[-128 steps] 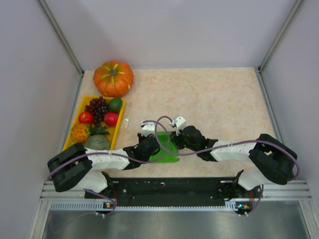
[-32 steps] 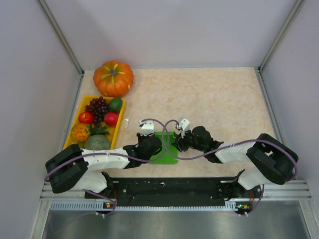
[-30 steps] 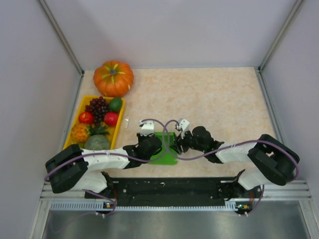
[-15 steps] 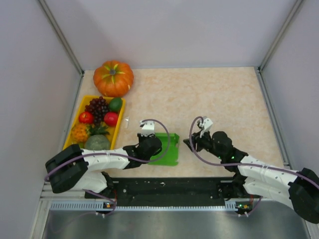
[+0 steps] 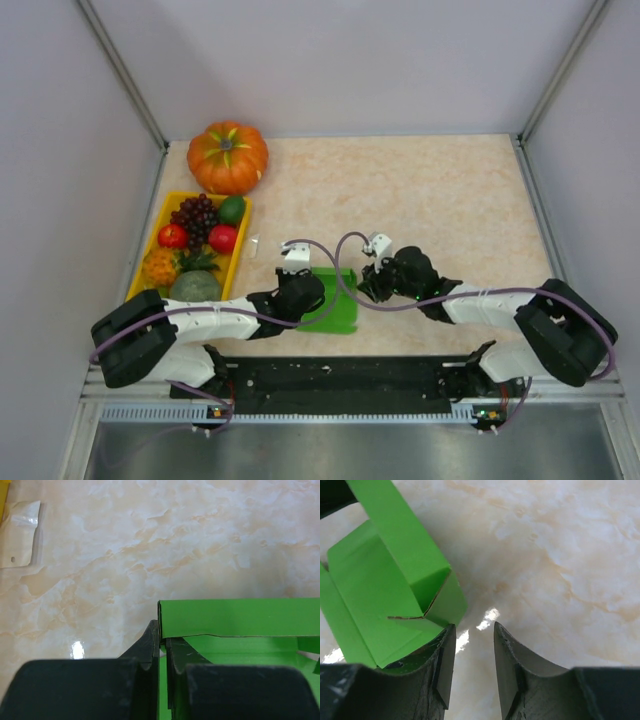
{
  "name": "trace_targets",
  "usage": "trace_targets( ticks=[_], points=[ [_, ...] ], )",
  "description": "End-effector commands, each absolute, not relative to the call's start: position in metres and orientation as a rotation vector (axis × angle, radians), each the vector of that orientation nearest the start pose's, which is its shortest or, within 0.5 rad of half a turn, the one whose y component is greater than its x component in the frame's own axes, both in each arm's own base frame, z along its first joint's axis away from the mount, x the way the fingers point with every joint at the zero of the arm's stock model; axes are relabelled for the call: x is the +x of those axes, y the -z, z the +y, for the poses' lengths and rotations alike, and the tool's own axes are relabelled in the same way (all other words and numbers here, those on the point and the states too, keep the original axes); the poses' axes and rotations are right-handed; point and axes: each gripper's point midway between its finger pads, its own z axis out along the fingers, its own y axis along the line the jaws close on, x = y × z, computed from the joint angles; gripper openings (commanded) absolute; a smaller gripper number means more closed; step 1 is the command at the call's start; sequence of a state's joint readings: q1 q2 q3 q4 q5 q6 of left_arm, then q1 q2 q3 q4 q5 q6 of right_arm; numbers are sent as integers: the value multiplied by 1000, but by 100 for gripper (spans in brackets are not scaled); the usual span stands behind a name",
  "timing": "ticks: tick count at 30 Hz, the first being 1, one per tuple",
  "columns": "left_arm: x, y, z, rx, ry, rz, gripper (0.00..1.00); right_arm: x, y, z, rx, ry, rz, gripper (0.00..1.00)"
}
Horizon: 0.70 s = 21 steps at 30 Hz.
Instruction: Fold the paper box
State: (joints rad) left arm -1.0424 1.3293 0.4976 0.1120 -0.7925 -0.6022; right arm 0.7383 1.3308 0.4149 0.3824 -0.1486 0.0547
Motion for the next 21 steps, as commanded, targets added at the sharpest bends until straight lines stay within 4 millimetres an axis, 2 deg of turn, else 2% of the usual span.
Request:
trace_targets(
  ticks=[1, 9, 12, 14, 17, 21],
  points=[
    [252, -77, -216, 50, 136, 2013, 0, 240, -96, 295, -964, -793, 1751, 35],
    [253, -77, -219, 59, 141, 2012, 0, 229, -104, 309, -1010, -874, 1705, 28],
    [253, -78, -220, 57, 147, 2012, 0, 223, -101, 316, -1022, -883, 1709, 31],
    [253, -78, -221, 56, 155, 2013, 0, 222, -103, 320, -1014, -884, 1698, 37],
    [252, -79, -223, 58, 164, 2014, 0, 225, -107, 325, -959, -843, 1702, 38],
    [252, -80, -224, 61, 169, 2013, 0, 241, -103, 319, -878, -706, 1734, 32]
  ],
)
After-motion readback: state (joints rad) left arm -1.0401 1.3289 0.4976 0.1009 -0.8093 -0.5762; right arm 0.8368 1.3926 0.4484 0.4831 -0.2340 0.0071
